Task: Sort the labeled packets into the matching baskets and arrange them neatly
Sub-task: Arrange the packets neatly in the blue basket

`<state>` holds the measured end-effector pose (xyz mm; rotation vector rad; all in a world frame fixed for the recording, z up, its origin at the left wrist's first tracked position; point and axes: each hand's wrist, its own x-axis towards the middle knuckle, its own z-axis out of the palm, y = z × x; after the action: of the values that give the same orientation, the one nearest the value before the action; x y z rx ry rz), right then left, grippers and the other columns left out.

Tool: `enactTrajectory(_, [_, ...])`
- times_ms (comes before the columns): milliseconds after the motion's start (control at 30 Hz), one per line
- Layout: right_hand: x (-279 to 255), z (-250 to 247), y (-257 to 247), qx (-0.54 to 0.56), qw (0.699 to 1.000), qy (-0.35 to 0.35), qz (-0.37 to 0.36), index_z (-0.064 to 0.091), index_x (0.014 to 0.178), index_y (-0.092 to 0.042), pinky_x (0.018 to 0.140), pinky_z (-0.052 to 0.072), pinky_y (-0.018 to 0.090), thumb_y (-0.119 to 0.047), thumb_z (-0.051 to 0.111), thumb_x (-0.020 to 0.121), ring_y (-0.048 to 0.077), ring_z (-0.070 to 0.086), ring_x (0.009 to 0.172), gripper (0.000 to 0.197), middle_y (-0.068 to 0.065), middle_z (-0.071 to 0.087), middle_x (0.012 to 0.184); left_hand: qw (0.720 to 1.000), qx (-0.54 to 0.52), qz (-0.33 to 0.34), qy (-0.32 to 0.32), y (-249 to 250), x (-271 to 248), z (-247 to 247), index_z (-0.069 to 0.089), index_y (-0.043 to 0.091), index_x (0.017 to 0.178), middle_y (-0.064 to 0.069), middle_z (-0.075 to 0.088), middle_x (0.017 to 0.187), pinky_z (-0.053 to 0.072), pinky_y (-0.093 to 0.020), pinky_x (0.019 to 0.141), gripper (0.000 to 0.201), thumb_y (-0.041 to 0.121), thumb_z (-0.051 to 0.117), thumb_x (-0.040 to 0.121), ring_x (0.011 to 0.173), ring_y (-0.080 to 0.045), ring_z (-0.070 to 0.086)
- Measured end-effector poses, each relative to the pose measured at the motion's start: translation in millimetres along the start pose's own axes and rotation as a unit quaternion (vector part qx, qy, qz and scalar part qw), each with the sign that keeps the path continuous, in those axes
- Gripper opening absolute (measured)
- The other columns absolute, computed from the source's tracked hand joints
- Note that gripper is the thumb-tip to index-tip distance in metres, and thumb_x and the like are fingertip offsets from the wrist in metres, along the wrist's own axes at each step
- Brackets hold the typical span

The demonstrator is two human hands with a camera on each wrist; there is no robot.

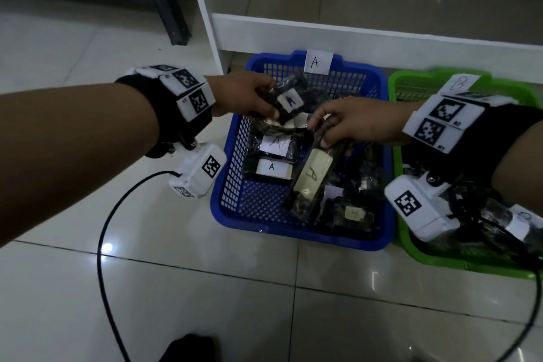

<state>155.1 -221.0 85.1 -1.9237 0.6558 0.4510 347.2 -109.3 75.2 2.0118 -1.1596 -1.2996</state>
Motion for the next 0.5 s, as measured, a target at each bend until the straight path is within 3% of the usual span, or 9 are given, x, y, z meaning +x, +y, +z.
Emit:
enactTrajectory(100, [2, -4, -16, -0.045, 0.998, 0.033, -0.023, 0.060, 0.097, -0.014, 0.063, 0.049, 0.028, -0.003, 0.069, 0.078, 0.021, 0.063, 0.078, 0.024, 0.008, 0.067, 0.088, 0.997, -0.075, -0.012, 0.013, -6, 1, -8, 0.053, 0.008, 0.119, -0.007, 0.064, 0.115, 0.055, -0.029, 0.086, 0.037, 0.003, 0.064, 0.084, 0.105, -0.021, 0.063])
enactTrajectory(200, [6, -35, -38, -0.093, 0.982, 0.150, -0.067, 0.063, 0.088, -0.017, 0.083, 0.054, 0.039, -0.009, 0.068, 0.078, 0.024, 0.064, 0.089, 0.014, 0.007, 0.068, 0.097, 0.994, -0.111, -0.018, 0.013, -14, 0, -13, 0.050, 0.004, 0.126, -0.011, 0.063, 0.121, 0.056, -0.029, 0.086, 0.045, 0.001, 0.064, 0.083, 0.108, -0.023, 0.063])
enactTrajectory(233, [7, -49, -44, -0.087, 0.972, 0.201, -0.086, 0.064, 0.091, -0.016, 0.084, 0.053, 0.036, -0.009, 0.065, 0.080, 0.020, 0.062, 0.089, 0.013, 0.006, 0.066, 0.098, 0.993, -0.115, -0.013, 0.018, -17, 0, -14, 0.050, 0.003, 0.126, -0.012, 0.063, 0.121, 0.056, -0.029, 0.086, 0.045, 0.001, 0.064, 0.083, 0.109, -0.024, 0.063])
enactTrajectory(333, [13, -76, -55, -0.111, 0.917, 0.352, -0.152, 0.067, 0.104, -0.013, 0.072, 0.047, 0.013, -0.009, 0.059, 0.083, 0.009, 0.057, 0.086, 0.023, 0.001, 0.064, 0.100, 0.996, -0.079, 0.003, 0.042, -23, 1, -11, 0.056, 0.005, 0.117, -0.011, 0.065, 0.116, 0.056, -0.024, 0.083, 0.037, 0.003, 0.067, 0.081, 0.106, -0.023, 0.063])
enactTrajectory(433, [29, -73, -57, -0.162, 0.906, 0.355, -0.163, 0.066, 0.116, -0.014, 0.064, 0.037, -0.001, -0.007, 0.058, 0.087, 0.001, 0.053, 0.088, 0.030, -0.010, 0.057, 0.100, 0.999, 0.026, 0.024, 0.042, -25, 0, -9, 0.060, 0.009, 0.109, -0.007, 0.068, 0.109, 0.054, -0.029, 0.087, 0.032, 0.012, 0.072, 0.080, 0.099, -0.021, 0.065])
enactTrajectory(500, [48, -60, -56, -0.211, 0.911, 0.318, -0.155, 0.065, 0.117, -0.011, 0.064, 0.032, -0.001, -0.005, 0.056, 0.090, -0.006, 0.044, 0.074, 0.029, -0.013, 0.049, 0.093, 0.994, 0.087, 0.050, 0.039, -25, 0, -7, 0.060, 0.009, 0.107, -0.005, 0.068, 0.107, 0.052, -0.020, 0.081, 0.030, 0.015, 0.071, 0.081, 0.093, -0.015, 0.064])
